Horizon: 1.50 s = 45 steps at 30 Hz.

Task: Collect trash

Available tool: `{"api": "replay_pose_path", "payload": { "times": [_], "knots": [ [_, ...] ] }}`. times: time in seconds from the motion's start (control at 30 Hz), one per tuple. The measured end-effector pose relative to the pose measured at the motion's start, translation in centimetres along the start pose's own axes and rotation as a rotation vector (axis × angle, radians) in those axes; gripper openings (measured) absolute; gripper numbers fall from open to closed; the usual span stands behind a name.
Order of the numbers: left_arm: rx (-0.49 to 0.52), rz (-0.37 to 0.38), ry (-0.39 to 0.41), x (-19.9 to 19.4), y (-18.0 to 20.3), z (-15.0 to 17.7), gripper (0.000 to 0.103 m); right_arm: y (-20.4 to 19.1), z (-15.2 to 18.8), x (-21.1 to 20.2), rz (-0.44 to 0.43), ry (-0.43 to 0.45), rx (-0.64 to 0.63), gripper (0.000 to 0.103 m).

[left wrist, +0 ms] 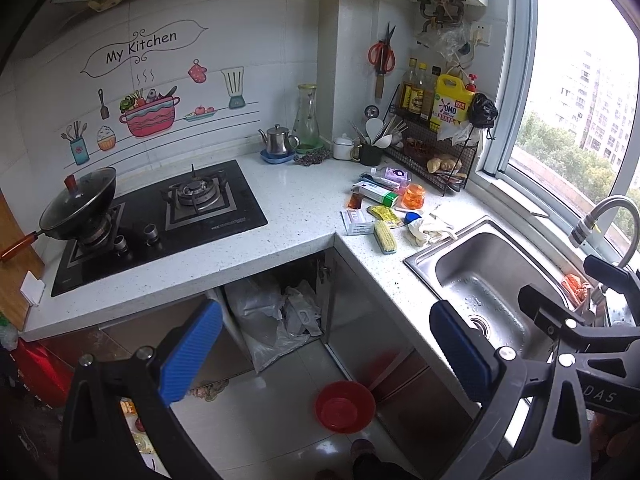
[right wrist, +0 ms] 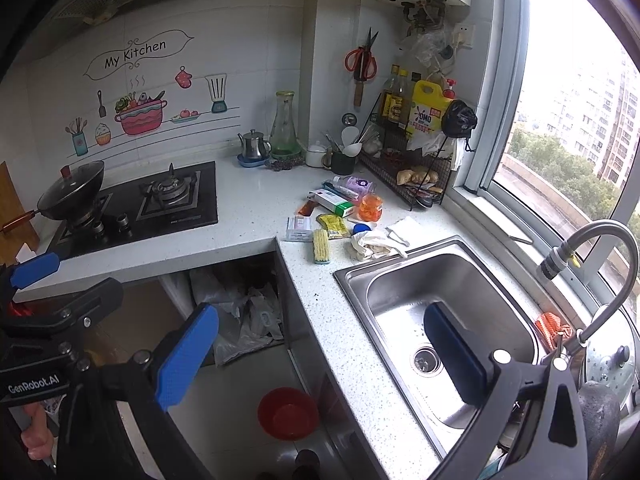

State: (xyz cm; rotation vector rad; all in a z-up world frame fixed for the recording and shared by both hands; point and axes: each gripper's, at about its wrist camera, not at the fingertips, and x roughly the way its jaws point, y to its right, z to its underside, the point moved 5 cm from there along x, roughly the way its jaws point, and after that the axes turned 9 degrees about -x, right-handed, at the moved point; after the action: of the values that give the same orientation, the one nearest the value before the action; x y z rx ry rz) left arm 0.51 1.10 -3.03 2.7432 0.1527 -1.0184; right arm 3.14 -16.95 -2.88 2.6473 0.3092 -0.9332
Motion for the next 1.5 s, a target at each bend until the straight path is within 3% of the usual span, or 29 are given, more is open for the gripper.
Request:
{"api": "replay_pose_path", "payload": {
  "times": [1.07,1.5],
  "knots": [
    [-0.016,0.001,-0.015,-0.1,-0.9,-0.7,0.103,-1.2,-0.5,0.3,-0.039,0.007,0.01,0.103],
    [-0.003,-0.03,-0.054,4.0,-2.0,-2.4,0.103,-1.7,-2.1,3.8,-0.071,-0.024,0.022,0.103]
  ]
}}
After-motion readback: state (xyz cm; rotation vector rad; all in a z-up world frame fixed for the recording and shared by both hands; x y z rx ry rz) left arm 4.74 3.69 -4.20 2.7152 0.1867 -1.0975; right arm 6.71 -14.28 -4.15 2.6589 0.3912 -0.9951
